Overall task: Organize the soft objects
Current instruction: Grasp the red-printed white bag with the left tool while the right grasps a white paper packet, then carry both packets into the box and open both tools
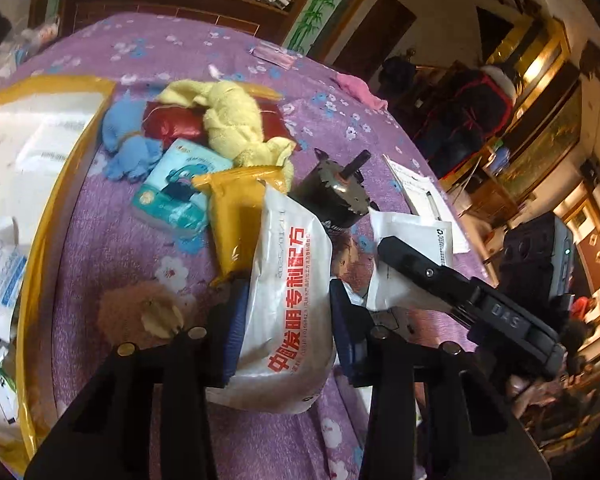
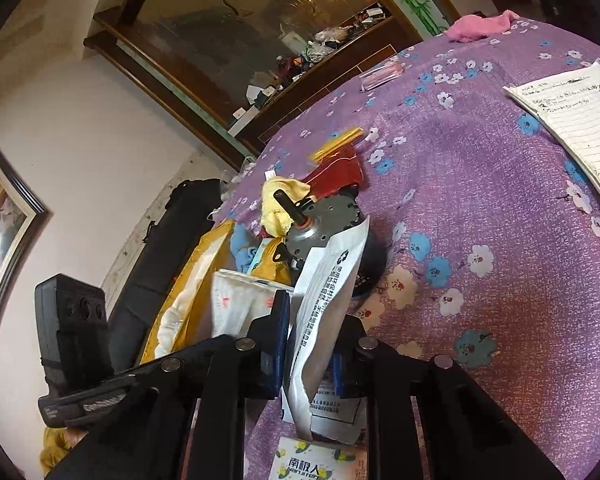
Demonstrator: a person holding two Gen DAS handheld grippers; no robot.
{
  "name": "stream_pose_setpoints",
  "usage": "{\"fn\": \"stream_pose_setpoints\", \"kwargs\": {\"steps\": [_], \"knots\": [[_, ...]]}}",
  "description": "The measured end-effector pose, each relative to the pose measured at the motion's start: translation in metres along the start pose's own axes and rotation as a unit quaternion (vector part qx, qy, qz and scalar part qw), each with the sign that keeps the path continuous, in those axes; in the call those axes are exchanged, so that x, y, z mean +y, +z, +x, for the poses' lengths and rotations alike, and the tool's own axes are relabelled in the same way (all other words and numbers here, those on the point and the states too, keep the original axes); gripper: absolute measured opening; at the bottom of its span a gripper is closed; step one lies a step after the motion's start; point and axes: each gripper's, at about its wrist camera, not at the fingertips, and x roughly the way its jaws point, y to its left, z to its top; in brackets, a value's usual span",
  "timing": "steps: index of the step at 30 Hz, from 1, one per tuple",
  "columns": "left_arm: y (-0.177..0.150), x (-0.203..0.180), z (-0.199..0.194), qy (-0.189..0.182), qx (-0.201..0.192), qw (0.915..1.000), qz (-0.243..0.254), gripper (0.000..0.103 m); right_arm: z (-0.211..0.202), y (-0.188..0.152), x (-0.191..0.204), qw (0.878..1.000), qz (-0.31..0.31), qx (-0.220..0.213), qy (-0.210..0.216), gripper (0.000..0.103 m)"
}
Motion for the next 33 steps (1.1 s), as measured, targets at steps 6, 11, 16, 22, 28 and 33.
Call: {"fn": "stream_pose_setpoints", "kwargs": {"steps": [6, 11, 16, 22, 28, 33], "knots": [[-0.007, 0.002, 0.001, -0.004, 0.007, 1.0, -0.002, 0.037, -0.002, 0.002, -0.003, 1.0, 0.022, -0.015, -0.015, 0.009], [-0.011, 0.001, -0.01, -0.016, -0.003, 0.9998, -0.011, 0.037, -0.016, -0.001, -0.004, 0.999, 0.022, -0.038, 0.005, 0.008], [-0.011, 0.004, -0.021, -0.041, -0.005, 0.9986, -0.033, 0.037, -0.023, -0.012, 0.008, 0.999, 0.008, -0.03, 0.02, 0.008], [-0.01, 0.001, -0.048, -0.096, -0.008, 0.994, -0.053, 0.036, -0.025, -0.017, 0.035, 0.998, -0.009, -0.023, 0.051, 0.009], [-0.01, -0.001, -0.077, -0.104, -0.029, 0.9924, -0.058, 0.036, -0.02, -0.019, 0.071, 0.996, -0.048, -0.015, 0.075, 0.009], [-0.007, 0.008, -0.102, -0.096, -0.058, 0.9914, -0.066, 0.036, -0.018, -0.018, 0.094, 0.994, -0.074, -0.015, 0.076, 0.009]]}}
